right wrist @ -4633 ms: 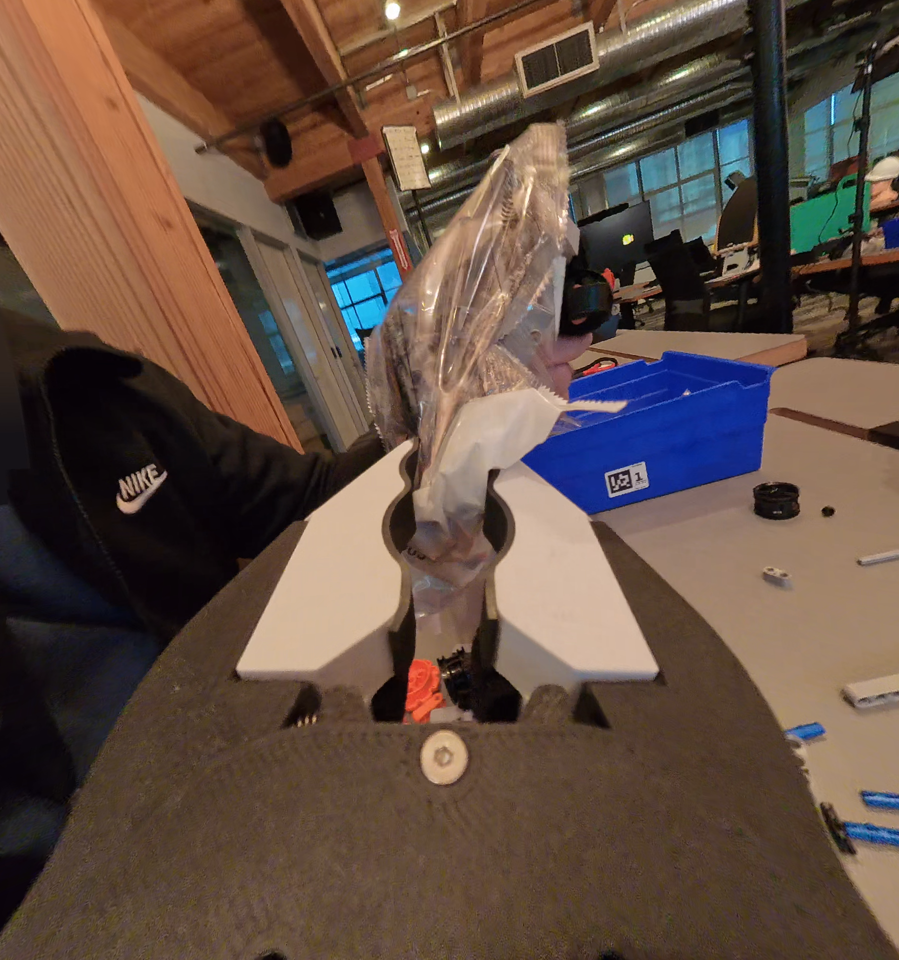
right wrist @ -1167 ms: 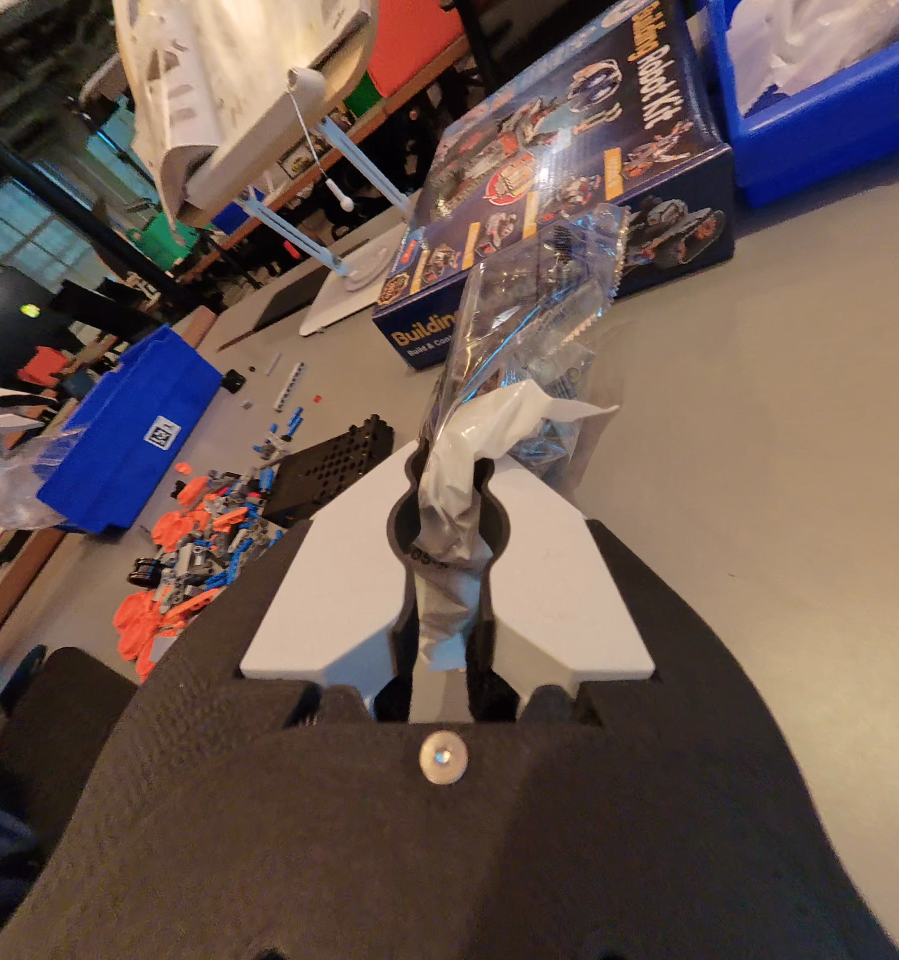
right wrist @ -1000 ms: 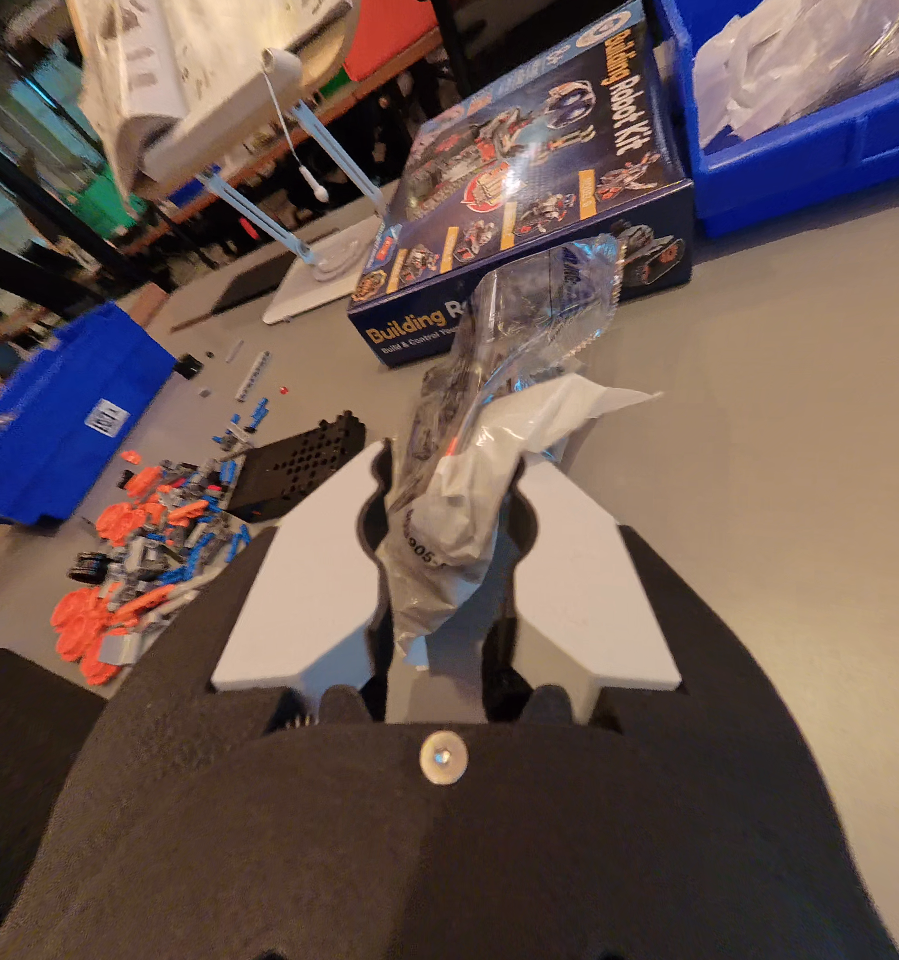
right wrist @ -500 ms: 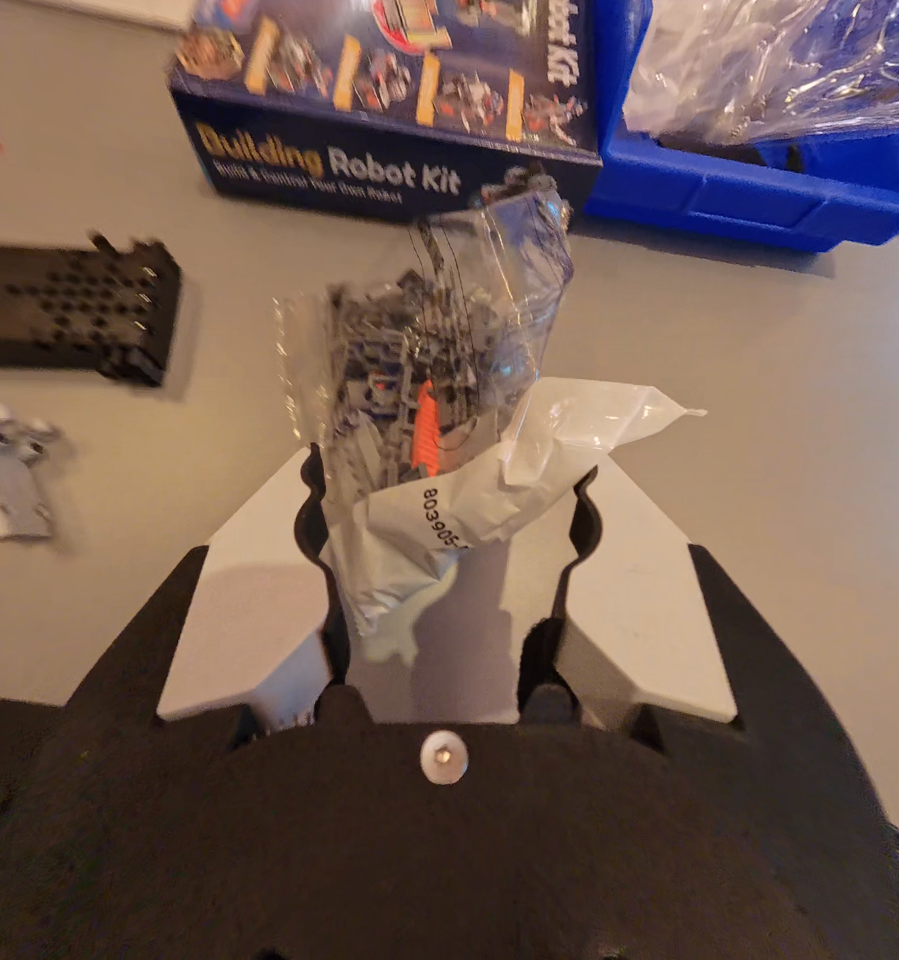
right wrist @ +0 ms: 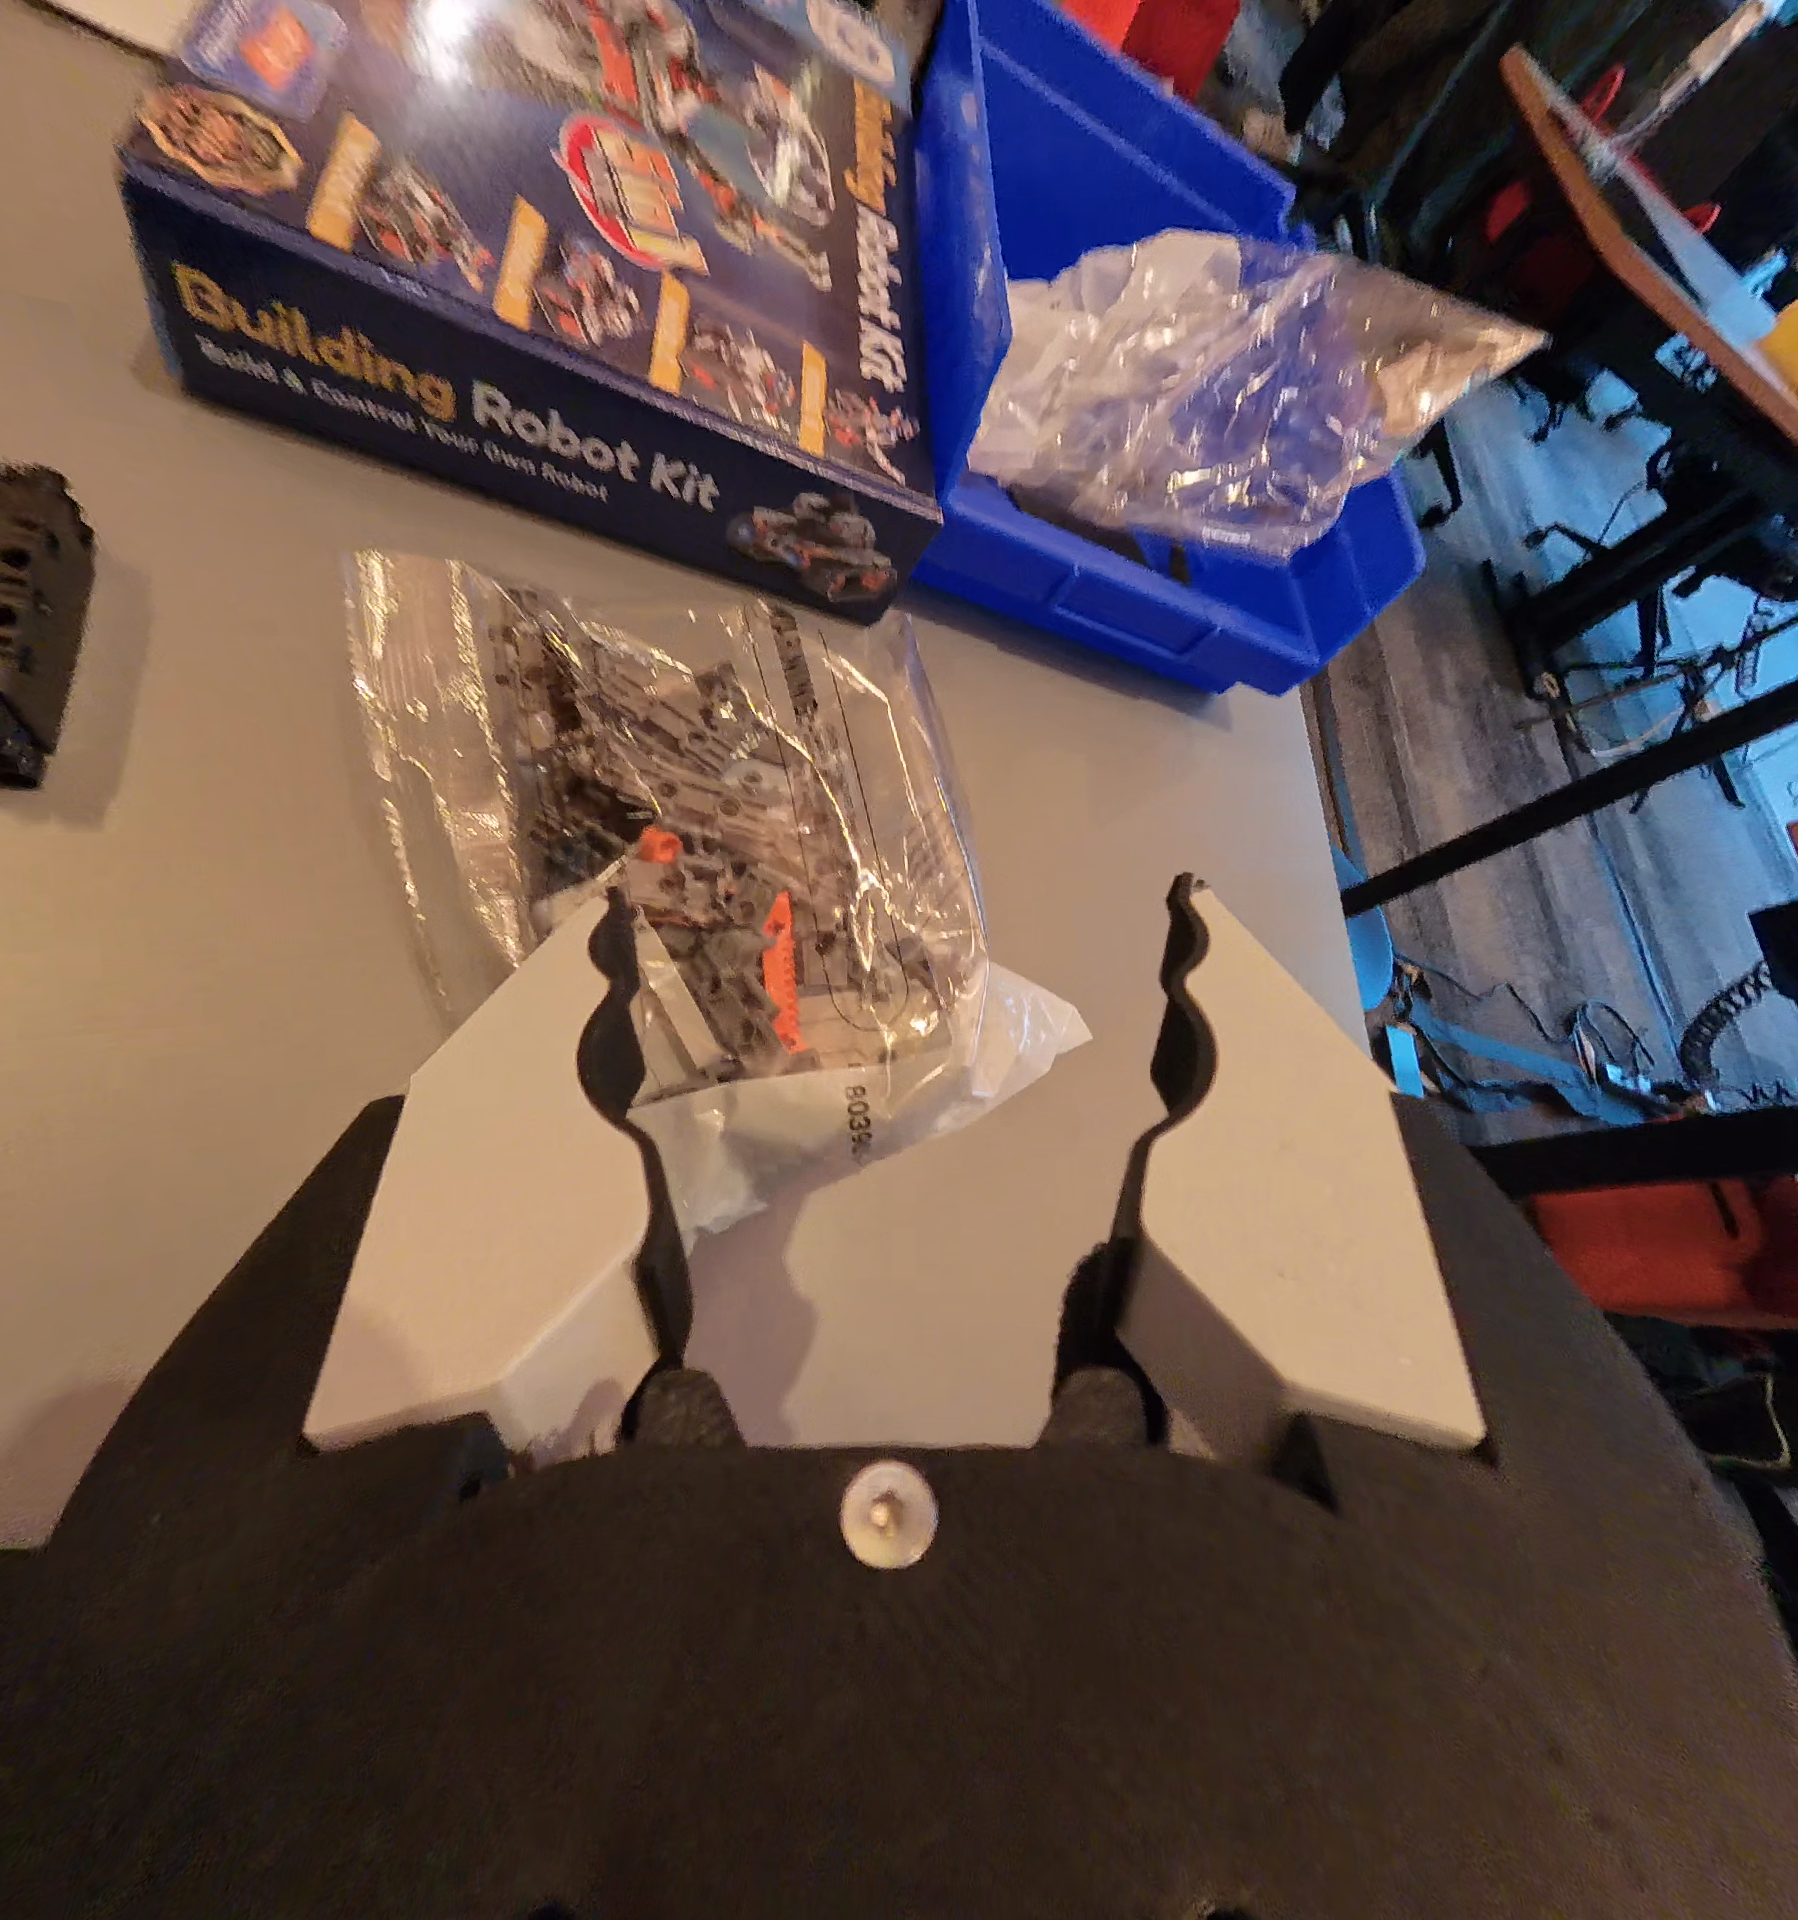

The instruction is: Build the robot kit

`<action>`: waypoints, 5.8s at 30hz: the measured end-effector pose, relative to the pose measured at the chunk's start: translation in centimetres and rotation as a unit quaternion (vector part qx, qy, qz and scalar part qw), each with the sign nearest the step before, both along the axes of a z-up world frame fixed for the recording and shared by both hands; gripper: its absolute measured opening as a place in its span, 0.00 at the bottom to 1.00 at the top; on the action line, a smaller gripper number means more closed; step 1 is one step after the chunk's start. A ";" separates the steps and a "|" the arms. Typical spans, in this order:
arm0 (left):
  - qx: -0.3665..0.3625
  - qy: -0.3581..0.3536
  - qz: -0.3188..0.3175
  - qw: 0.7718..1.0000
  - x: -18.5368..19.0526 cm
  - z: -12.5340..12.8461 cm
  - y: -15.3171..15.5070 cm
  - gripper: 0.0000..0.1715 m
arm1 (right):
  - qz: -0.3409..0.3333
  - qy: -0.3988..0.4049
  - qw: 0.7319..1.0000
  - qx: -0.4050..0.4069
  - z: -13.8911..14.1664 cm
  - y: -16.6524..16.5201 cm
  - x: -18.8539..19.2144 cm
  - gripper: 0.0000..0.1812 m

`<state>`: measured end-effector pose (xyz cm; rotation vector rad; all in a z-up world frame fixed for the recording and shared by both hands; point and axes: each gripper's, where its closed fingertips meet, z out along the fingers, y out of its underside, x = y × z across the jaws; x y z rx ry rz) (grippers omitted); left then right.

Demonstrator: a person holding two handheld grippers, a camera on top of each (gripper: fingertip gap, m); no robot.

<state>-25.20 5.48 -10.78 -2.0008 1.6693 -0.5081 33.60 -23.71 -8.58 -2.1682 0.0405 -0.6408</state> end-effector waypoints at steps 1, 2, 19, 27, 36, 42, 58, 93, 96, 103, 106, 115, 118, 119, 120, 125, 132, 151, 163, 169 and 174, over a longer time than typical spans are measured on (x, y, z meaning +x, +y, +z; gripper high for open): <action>0.007 -0.003 0.003 1.000 0.0 0.1 0.2 0.00 | 0.007 -0.004 1.000 0.011 0.5 0.2 -0.3 0.54; 0.012 -0.005 0.004 1.000 0.0 0.3 0.3 0.00 | 0.013 -0.008 1.000 0.018 0.9 0.4 -0.6 0.52; 0.126 -0.112 0.080 0.982 -0.7 7.3 3.9 0.00 | 0.156 0.007 0.985 0.073 2.0 4.9 -8.3 0.43; 0.148 -0.172 0.091 0.970 -0.2 10.4 4.0 0.00 | 0.199 0.027 0.975 0.096 2.7 5.5 -10.5 0.39; 0.163 -0.189 0.101 0.963 -0.1 11.4 4.4 0.00 | 0.235 0.045 0.967 0.088 2.1 5.9 -12.5 0.36; 0.159 -0.177 0.096 0.967 0.5 10.7 4.3 0.00 | 0.366 0.156 0.914 0.085 2.0 6.4 -20.2 0.17; 0.146 -0.203 0.094 0.964 1.6 10.1 4.6 0.00 | 0.442 0.171 0.866 -0.156 -9.9 10.1 -32.7 0.07; 0.144 -0.216 0.089 0.962 2.1 9.8 4.5 0.00 | 0.492 0.206 0.826 -0.183 -9.7 8.8 -35.3 0.11; 0.142 -0.222 0.088 0.961 2.1 9.8 4.6 0.00 | 0.489 0.210 0.823 -0.199 -10.3 8.9 -35.6 0.10; 0.137 -0.228 0.087 0.960 2.2 9.5 4.7 0.00 | 0.485 0.214 0.824 -0.198 -10.4 9.0 -35.3 0.04; 0.138 -0.231 0.089 0.959 2.1 9.6 4.9 0.00 | 0.479 0.208 0.830 -0.198 -10.4 9.2 -34.8 0.03; 0.137 -0.237 0.093 0.957 1.8 9.7 5.0 0.00 | 0.465 0.208 0.841 -0.182 -9.2 9.5 -33.7 0.12; 0.136 -0.237 0.092 0.958 1.9 9.6 5.0 0.00 | 0.490 0.212 0.826 -0.182 -8.7 9.1 -35.0 0.14; 0.135 -0.237 0.091 0.958 1.9 9.6 5.0 0.00 | 0.500 0.217 0.819 -0.181 -8.6 8.9 -35.6 0.15; 0.136 -0.237 0.091 0.958 1.9 9.6 5.0 0.00 | 0.510 0.223 0.811 -0.180 -8.5 8.8 -36.3 0.15; 0.133 -0.239 0.090 0.958 1.9 9.6 4.9 0.00 | 0.532 0.217 0.794 -0.197 -9.2 8.6 -38.6 0.18; 0.134 -0.239 0.089 0.958 1.9 9.5 4.9 0.00 | 0.552 0.207 0.783 -0.200 -9.6 9.5 -42.0 0.21; 0.135 -0.240 0.088 0.957 1.8 9.5 4.8 0.00 | 0.629 0.193 0.723 -0.210 -9.0 7.1 -45.8 0.25; 0.176 -0.280 0.113 0.937 1.0 12.0 5.4 0.00 | 0.531 0.229 0.810 -0.101 -5.6 10.6 -36.3 0.18; 0.206 -0.317 0.131 0.916 0.3 14.4 5.7 0.00 | 0.523 0.235 0.816 -0.073 -5.1 10.7 -34.8 0.16; 0.221 -0.347 0.134 0.901 -0.2 16.4 5.4 0.00 | 0.525 0.239 0.815 -0.058 -4.7 10.8 -34.6 0.16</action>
